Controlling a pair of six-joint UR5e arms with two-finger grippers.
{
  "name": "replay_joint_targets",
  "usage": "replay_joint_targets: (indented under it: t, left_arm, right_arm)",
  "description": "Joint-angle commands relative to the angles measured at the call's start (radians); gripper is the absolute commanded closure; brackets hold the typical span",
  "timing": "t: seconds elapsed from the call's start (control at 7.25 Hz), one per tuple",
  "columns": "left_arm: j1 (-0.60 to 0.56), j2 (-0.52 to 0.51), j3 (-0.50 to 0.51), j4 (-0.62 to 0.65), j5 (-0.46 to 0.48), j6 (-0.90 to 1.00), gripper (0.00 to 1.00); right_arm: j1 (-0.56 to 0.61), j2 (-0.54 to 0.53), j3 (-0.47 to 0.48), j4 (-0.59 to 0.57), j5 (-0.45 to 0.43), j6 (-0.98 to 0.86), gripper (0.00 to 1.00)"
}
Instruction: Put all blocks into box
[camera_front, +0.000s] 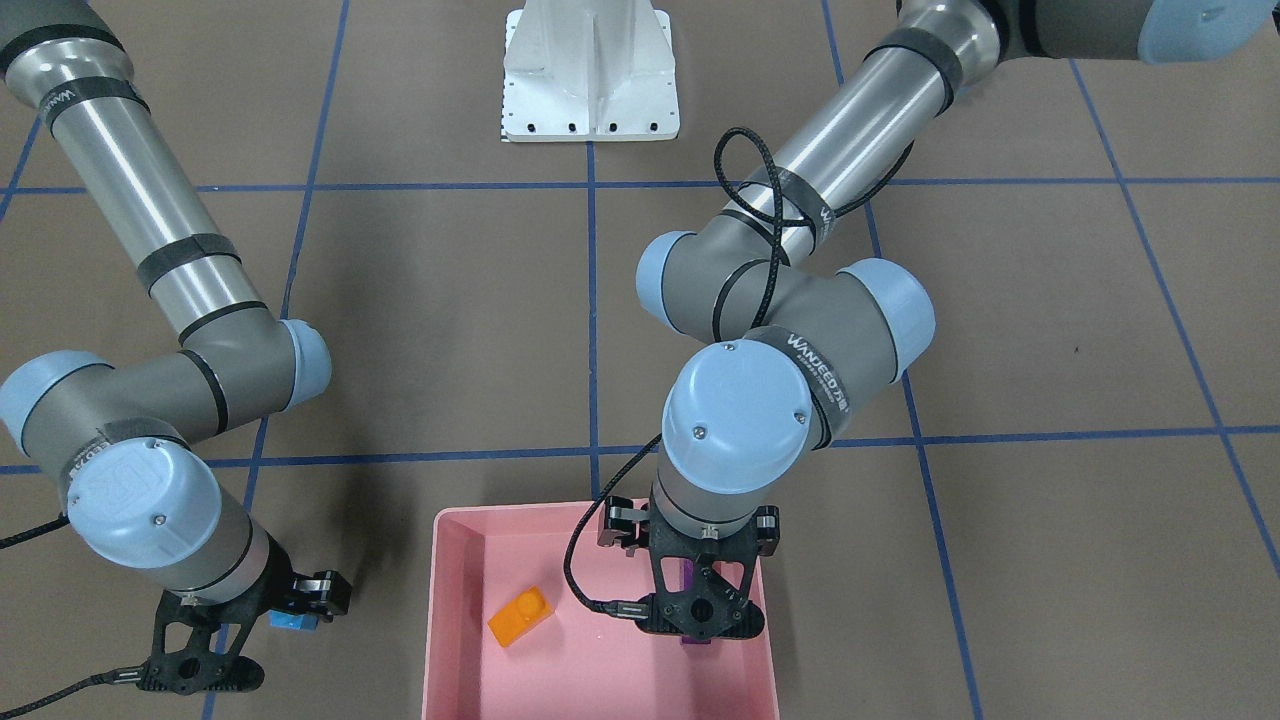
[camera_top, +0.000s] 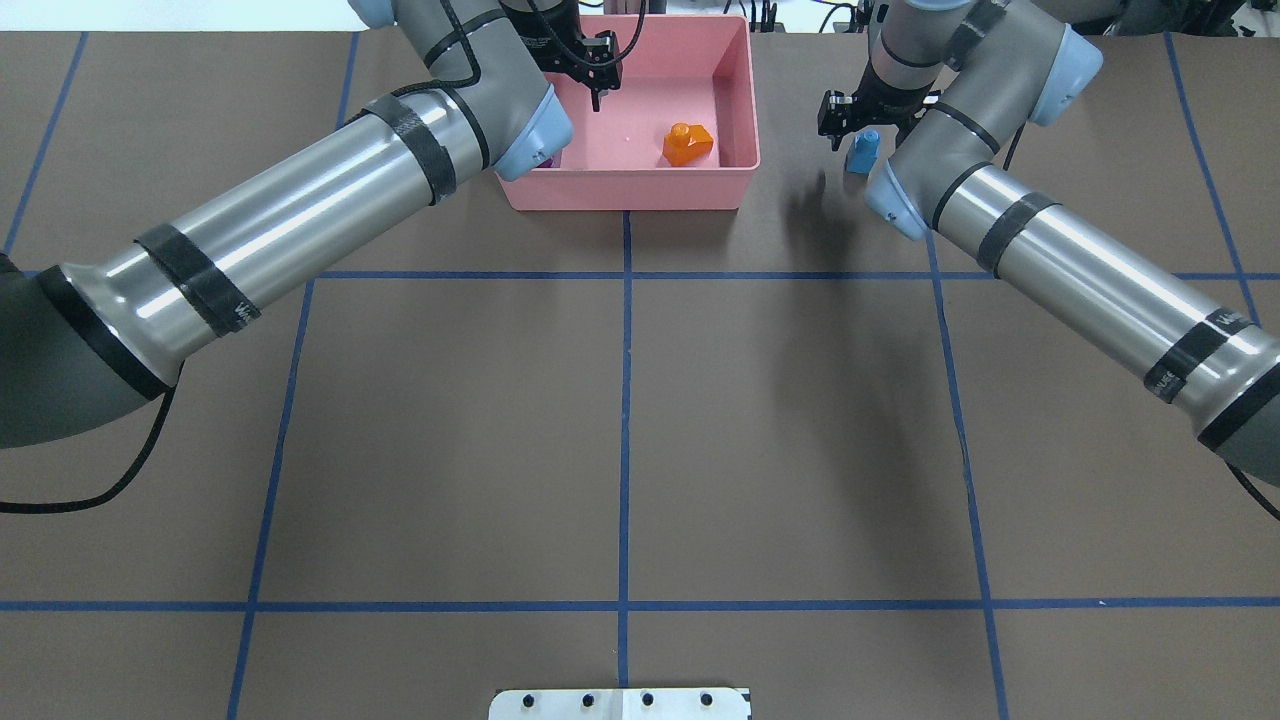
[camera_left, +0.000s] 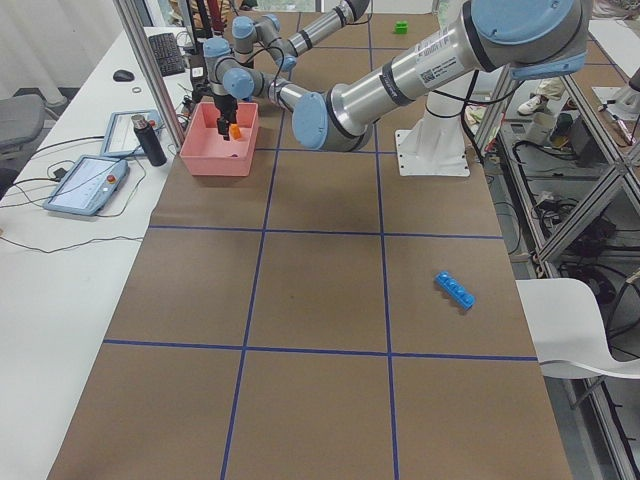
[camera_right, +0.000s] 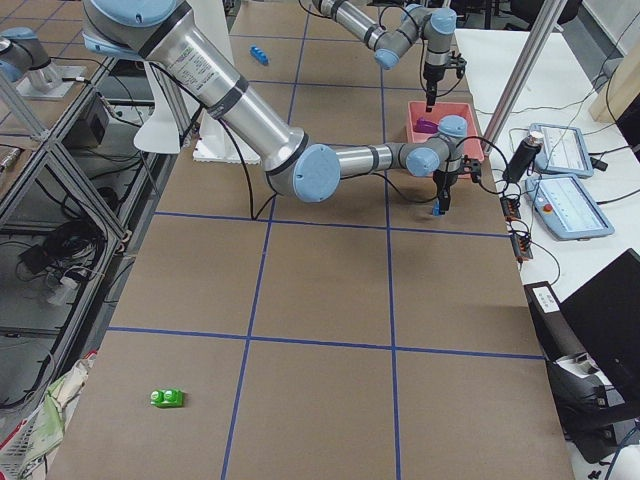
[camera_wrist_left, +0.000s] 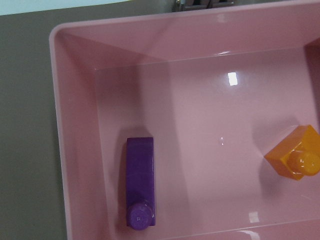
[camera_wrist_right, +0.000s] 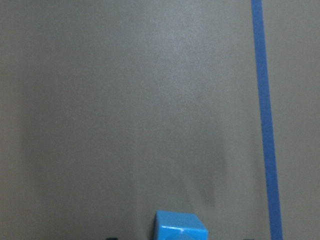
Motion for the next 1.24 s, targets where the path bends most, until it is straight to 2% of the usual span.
replay_joint_targets:
  t: [0.0, 0.41, 0.55, 0.83, 1.1]
  left_arm:
    - [0.006, 0.004, -0.001, -0.002, 0.002, 0.000, 0.00]
    - [0.011, 0.015, -0.005, -0.017, 0.002, 0.000, 0.00]
    - [0.014, 0.019, -0.008, -0.029, 0.002, 0.000, 0.00]
    - [0.015, 0.059, -0.040, -0.046, 0.002, 0.002, 0.00]
    - [-0.006, 0.088, -0.077, -0.039, -0.003, 0.091, 0.00]
  right_arm:
    - [-0.008, -0.001, -0.009, 0.001, -0.016, 0.009, 1.00]
    - [-0.006, 0.014, -0.009, 0.001, -0.023, 0.012, 1.00]
    - [0.014, 0.050, -0.009, 0.000, -0.023, 0.053, 1.00]
    - [0.061, 0.154, -0.013, -0.008, -0.019, 0.190, 1.00]
    - [0.066, 0.294, -0.101, -0.008, -0.019, 0.312, 1.00]
